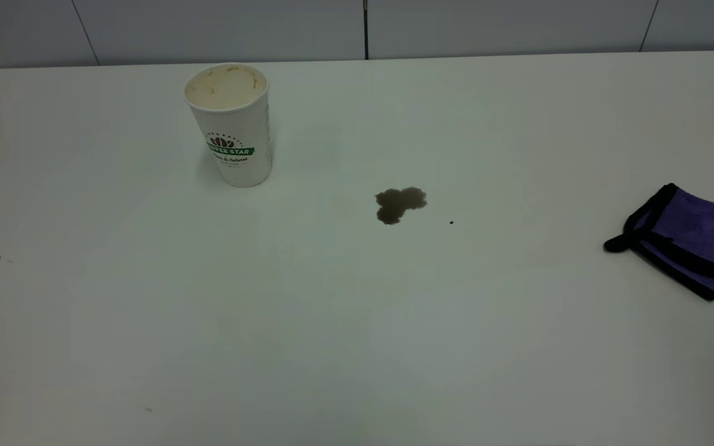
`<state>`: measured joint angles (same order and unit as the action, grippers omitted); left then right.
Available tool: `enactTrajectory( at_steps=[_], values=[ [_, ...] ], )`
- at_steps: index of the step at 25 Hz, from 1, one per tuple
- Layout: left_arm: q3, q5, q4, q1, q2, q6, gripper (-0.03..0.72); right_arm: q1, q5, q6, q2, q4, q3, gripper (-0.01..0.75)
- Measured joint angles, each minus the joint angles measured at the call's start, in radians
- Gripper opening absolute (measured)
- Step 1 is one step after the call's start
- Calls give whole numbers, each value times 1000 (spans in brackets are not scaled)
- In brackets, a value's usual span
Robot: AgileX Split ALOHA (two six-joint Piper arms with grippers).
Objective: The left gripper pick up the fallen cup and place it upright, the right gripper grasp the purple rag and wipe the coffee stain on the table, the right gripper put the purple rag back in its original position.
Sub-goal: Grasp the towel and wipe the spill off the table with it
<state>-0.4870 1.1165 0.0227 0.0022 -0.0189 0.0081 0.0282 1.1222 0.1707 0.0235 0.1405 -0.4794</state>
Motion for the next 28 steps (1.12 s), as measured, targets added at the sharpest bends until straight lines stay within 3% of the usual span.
enactTrajectory(
  at_steps=[6, 9, 12, 15, 17, 22, 28],
  values=[
    [0, 0, 0, 0, 0, 0, 316, 0, 0, -30, 0, 17, 0, 245],
    [0, 0, 0, 0, 0, 0, 316, 0, -27, -91, -39, 25, -9, 305],
    [0, 0, 0, 0, 0, 0, 316, 0, -116, -101, -179, 36, -51, 455],
    [0, 0, 0, 0, 0, 0, 316, 0, -210, -101, -428, 29, -107, 659],
    [0, 0, 0, 0, 0, 0, 316, 0, -275, -94, -603, 23, -143, 710],
    [0, 0, 0, 0, 0, 0, 316, 0, -443, -59, -1029, 25, -224, 727],
    [0, 0, 0, 0, 0, 0, 316, 0, -537, -53, -1477, 24, -383, 727]
  ],
)
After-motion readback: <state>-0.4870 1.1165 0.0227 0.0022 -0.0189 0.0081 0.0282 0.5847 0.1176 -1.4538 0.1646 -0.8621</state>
